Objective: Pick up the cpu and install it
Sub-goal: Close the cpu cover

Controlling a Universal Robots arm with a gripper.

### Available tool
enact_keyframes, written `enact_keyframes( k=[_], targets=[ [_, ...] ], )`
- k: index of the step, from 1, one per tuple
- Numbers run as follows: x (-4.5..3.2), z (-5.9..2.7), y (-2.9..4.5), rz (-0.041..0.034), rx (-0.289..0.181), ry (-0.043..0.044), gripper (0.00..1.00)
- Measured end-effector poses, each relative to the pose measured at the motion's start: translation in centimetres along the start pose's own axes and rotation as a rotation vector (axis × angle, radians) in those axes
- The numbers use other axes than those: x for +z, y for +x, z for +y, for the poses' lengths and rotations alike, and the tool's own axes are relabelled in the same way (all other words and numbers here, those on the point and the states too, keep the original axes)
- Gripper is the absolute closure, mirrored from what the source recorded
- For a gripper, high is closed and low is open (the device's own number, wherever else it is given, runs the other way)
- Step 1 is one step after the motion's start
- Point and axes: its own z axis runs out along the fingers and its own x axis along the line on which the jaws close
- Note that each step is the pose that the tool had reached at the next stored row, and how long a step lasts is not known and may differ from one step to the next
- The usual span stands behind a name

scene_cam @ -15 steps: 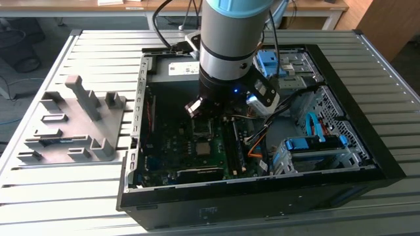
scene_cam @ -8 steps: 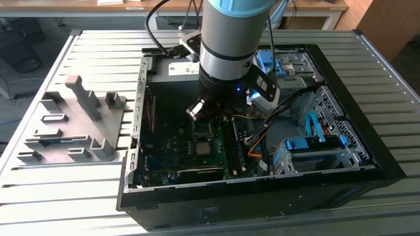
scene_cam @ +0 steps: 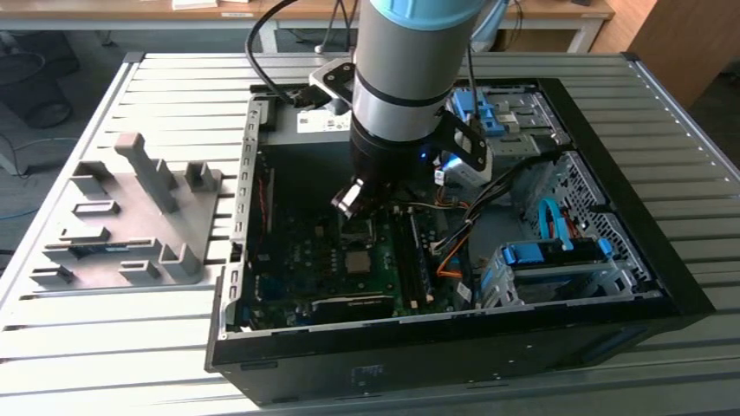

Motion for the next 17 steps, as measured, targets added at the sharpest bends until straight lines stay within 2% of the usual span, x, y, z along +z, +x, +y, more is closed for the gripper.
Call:
enact_keyframes(
  k=[3,10,17],
  targets=[
    [0.00,-0.19,-0.22,0.0023,-0.018,-0.0008,0.90],
    [0.24,-0.91,-1.23,0.0040,-0.026,-0.0060,0.90],
    [1.07,-0.95,-1.38,0.0058,-0.036,-0.0064,0.90]
  ],
)
